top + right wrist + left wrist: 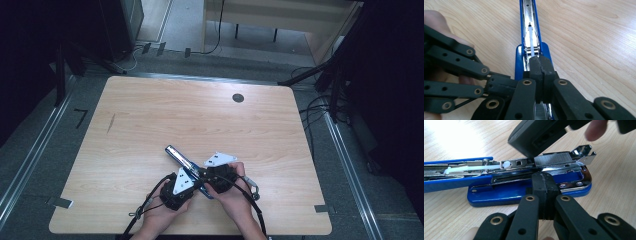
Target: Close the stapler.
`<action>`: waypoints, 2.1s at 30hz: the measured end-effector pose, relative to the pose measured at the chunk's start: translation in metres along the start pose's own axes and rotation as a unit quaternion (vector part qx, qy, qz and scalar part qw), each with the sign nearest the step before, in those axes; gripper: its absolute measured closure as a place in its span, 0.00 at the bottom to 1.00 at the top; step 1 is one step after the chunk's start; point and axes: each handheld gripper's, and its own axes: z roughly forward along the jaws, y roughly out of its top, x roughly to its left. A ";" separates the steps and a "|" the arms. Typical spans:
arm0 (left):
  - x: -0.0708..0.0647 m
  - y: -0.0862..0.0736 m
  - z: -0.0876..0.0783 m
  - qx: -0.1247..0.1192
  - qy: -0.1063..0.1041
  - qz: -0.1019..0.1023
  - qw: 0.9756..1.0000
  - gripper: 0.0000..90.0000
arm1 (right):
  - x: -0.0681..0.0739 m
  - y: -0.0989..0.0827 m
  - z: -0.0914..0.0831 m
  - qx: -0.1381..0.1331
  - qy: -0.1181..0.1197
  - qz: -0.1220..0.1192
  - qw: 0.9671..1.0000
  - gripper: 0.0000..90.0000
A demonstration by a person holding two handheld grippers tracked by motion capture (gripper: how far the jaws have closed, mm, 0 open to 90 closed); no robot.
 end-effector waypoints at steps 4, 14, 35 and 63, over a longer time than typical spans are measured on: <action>0.000 0.000 0.000 0.000 0.000 -0.001 1.000 1.00 | 0.001 -0.001 0.004 0.005 0.002 -0.003 1.000 1.00; 0.000 0.000 0.000 -0.001 0.000 -0.001 1.000 1.00 | 0.001 -0.006 -0.003 0.024 0.003 -0.014 1.000 1.00; 0.001 0.000 0.000 0.001 -0.001 -0.002 1.000 1.00 | -0.002 -0.013 -0.012 0.025 0.007 -0.011 1.000 1.00; 0.016 -0.001 -0.006 0.005 -0.017 -0.048 0.999 1.00 | -0.007 0.012 -0.008 -0.008 0.018 -0.004 1.000 1.00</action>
